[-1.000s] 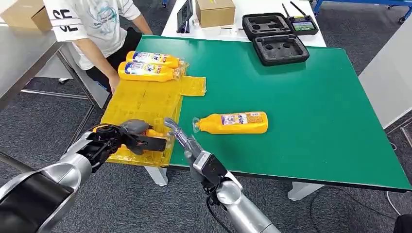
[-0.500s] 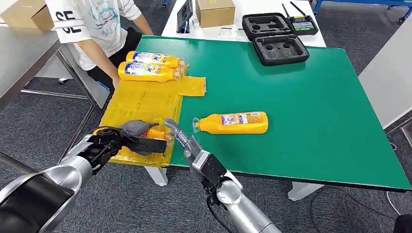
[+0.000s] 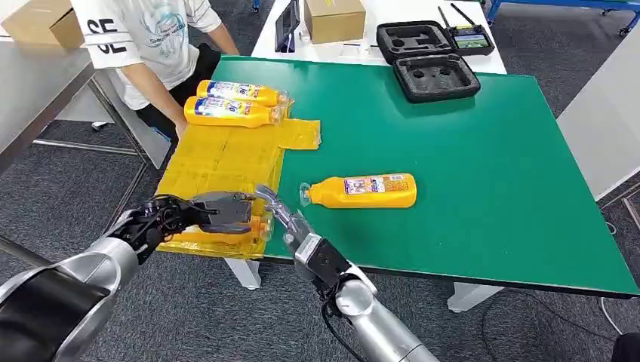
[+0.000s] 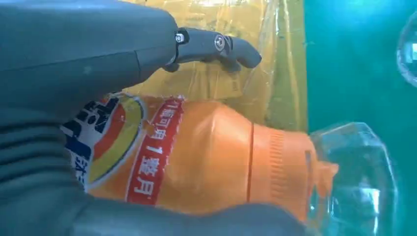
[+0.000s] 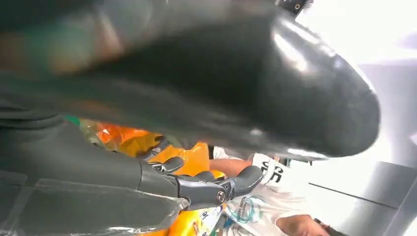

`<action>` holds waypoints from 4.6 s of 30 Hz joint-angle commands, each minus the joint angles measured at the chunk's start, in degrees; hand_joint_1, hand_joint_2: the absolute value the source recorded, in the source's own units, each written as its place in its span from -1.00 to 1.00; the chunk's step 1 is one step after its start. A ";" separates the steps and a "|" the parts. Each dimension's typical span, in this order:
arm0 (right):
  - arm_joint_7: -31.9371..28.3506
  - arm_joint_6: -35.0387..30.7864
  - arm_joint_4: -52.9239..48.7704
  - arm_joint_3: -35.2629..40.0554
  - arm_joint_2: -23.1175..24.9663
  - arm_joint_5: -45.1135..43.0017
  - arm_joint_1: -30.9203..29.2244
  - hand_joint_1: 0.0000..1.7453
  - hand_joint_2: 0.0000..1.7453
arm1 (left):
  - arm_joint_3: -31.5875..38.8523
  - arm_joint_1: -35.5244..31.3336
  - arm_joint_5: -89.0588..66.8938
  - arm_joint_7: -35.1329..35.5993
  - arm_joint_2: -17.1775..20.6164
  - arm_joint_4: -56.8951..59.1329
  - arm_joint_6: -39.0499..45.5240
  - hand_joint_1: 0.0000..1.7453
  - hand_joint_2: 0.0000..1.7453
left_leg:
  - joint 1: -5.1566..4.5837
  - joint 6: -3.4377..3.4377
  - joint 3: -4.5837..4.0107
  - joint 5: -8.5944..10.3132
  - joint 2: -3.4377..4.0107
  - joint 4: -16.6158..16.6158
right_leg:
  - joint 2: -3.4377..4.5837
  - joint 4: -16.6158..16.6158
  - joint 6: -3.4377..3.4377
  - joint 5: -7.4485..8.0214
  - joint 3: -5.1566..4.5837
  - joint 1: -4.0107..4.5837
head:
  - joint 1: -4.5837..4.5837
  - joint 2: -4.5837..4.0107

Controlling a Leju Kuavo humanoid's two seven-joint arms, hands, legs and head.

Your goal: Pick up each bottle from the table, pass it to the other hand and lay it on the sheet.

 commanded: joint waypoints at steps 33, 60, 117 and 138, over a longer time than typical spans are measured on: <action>2.27 3.78 7.50 4.67 0.39 -0.98 -2.73 -1.00 -1.00 | 37.07 21.16 -34.28 -10.19 -11.22 -62.29 66.91 -1.00 -1.00 | 0.14 -0.11 -0.33 -0.07 0.21 0.11 | 0.21 -0.04 -0.24 0.11 -0.41 0.17 | 0.02 0.00; 23.90 -8.53 14.25 -4.52 -18.76 29.63 -29.51 -1.00 1.00 | 15.85 34.16 42.53 -10.19 -4.44 -44.79 58.58 -1.00 -1.00 | -0.23 0.05 -0.33 0.05 0.24 0.05 | 0.22 -0.02 -0.03 0.24 -0.44 -0.15 | -0.11 0.00; 26.99 2.71 40.54 3.20 -12.75 33.85 -33.04 -1.00 1.00 | 14.24 33.63 44.11 -10.19 -5.47 -40.57 55.59 -1.00 -1.00 | -0.15 0.07 -0.32 0.03 0.12 0.05 | 0.18 -0.07 -0.06 0.23 -0.40 -0.06 | -0.11 0.00; 24.48 1.44 39.25 2.89 -9.76 34.39 -35.10 -1.00 1.00 | 15.69 35.44 44.19 -10.19 -5.41 -42.37 55.26 -1.00 -1.00 | -0.21 0.12 -0.46 0.09 0.12 0.04 | 0.19 -0.02 0.00 0.27 -0.56 -0.13 | -0.09 0.00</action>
